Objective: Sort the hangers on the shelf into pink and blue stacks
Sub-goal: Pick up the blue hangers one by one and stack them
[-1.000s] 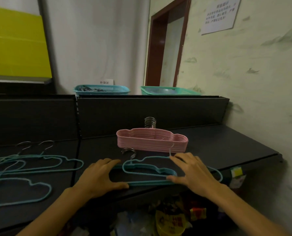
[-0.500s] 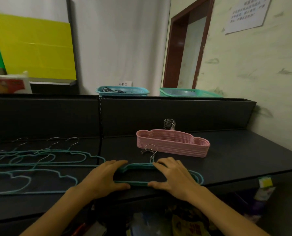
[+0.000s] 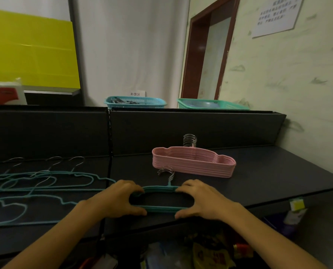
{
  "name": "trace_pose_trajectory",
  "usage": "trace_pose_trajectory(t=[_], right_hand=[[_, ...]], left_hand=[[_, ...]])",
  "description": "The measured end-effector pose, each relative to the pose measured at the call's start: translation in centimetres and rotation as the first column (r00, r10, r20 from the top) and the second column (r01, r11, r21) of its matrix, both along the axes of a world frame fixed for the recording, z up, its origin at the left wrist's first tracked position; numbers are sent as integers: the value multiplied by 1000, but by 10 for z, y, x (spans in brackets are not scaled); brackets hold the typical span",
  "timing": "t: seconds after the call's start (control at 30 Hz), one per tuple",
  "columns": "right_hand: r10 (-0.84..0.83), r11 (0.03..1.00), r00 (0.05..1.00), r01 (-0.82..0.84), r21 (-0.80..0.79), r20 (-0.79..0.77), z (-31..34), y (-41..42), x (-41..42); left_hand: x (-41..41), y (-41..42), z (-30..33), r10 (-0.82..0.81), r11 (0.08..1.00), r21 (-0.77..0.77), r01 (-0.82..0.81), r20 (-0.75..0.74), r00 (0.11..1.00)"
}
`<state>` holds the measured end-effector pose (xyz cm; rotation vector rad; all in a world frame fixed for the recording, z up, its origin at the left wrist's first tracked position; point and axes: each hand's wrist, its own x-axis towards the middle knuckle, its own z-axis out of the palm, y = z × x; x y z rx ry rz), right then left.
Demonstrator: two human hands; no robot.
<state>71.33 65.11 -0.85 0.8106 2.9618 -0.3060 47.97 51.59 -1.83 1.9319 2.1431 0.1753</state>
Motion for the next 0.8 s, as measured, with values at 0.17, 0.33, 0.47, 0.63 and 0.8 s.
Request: trace_pose_trajectory(t=[0.17, 0.33, 0.47, 0.63, 0.8], right_hand=[[-99, 995, 987, 99, 7, 126, 14, 14, 20], [-128, 992, 982, 129, 2, 142, 18, 16, 23], [-134, 991, 982, 135, -1, 131, 18, 15, 24], [-144, 989, 982, 146, -5, 125, 14, 12, 25], [-153, 988, 979, 150, 35, 132, 13, 10, 24]], left_hand=[[-4, 10, 6, -21, 998, -65, 17, -47, 999], [-5, 17, 10, -16, 993, -122, 3, -99, 995], [-6, 22, 10, -8, 989, -147, -10, -117, 993], [-3, 22, 14, -9, 980, -198, -12, -109, 994], [4, 25, 19, 7, 981, -192, -32, -129, 992]])
